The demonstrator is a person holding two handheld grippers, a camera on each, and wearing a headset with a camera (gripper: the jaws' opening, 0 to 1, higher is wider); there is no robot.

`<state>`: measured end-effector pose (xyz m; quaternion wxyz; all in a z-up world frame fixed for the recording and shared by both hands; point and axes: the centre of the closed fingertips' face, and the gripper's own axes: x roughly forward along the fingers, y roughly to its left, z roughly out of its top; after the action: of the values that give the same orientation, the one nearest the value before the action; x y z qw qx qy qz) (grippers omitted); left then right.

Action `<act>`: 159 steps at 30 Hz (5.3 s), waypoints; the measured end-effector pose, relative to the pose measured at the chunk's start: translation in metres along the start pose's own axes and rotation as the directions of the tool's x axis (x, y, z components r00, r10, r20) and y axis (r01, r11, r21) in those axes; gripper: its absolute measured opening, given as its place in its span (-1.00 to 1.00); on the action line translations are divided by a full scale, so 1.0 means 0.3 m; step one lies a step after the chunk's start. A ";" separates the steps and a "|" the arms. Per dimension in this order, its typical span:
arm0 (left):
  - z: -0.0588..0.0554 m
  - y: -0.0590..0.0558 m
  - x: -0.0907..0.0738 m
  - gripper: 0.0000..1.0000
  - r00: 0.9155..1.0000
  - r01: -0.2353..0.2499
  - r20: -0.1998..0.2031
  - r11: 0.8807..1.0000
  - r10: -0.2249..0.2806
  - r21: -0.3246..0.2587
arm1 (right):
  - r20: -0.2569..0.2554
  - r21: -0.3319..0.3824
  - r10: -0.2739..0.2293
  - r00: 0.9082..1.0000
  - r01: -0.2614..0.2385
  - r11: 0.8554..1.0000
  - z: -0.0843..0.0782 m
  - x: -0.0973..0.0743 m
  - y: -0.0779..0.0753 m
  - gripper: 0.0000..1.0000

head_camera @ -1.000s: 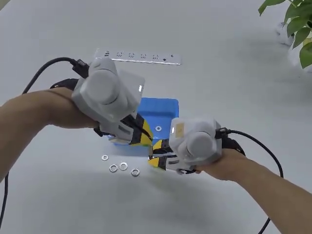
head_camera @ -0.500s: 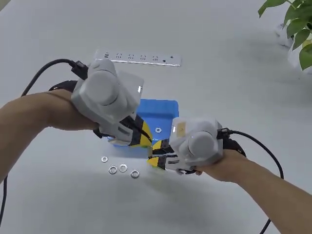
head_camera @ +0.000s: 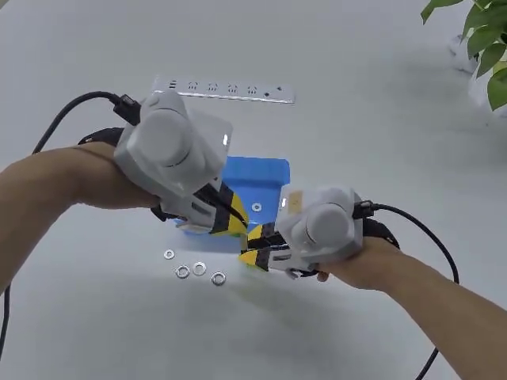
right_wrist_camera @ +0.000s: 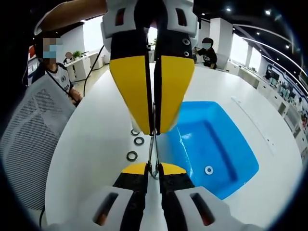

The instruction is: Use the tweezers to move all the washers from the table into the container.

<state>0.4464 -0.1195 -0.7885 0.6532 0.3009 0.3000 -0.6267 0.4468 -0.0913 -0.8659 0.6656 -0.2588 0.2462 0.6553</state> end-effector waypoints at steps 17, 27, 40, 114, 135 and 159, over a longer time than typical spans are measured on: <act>0.001 -0.006 -0.004 -0.90 1.000 0.004 0.001 1.000 -0.004 0.001 | -0.013 -0.015 0.001 1.000 -0.001 1.000 0.002 -0.003 0.006 -0.79; 0.023 -0.015 -0.036 -0.90 1.000 -0.008 0.004 1.000 0.008 0.007 | -0.012 -0.035 -0.005 1.000 0.005 0.999 0.034 -0.024 0.012 -0.79; 0.059 -0.022 -0.099 -0.90 0.999 -0.036 0.005 0.999 0.036 0.016 | 0.003 -0.057 -0.017 1.000 0.017 0.998 0.095 -0.062 0.012 -0.79; -0.032 0.252 -0.044 -0.90 0.997 -0.072 -0.024 0.997 0.073 0.040 | -0.003 -0.014 -0.032 0.999 0.032 0.999 0.049 0.032 -0.258 -0.78; -0.029 0.251 -0.045 -0.90 0.997 -0.076 -0.021 0.996 0.077 0.036 | -0.009 -0.029 -0.033 0.999 0.033 0.999 0.047 0.029 -0.256 -0.75; 0.023 0.222 -0.134 -0.90 0.994 -0.108 -0.021 0.993 0.109 0.054 | 0.013 -0.073 -0.060 0.998 0.061 0.995 0.136 -0.027 -0.245 -0.75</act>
<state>0.5117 -0.0970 -0.7519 0.6746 0.3415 0.2743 -0.5942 0.5198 -0.0707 -0.8285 0.6766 -0.2870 0.2107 0.6446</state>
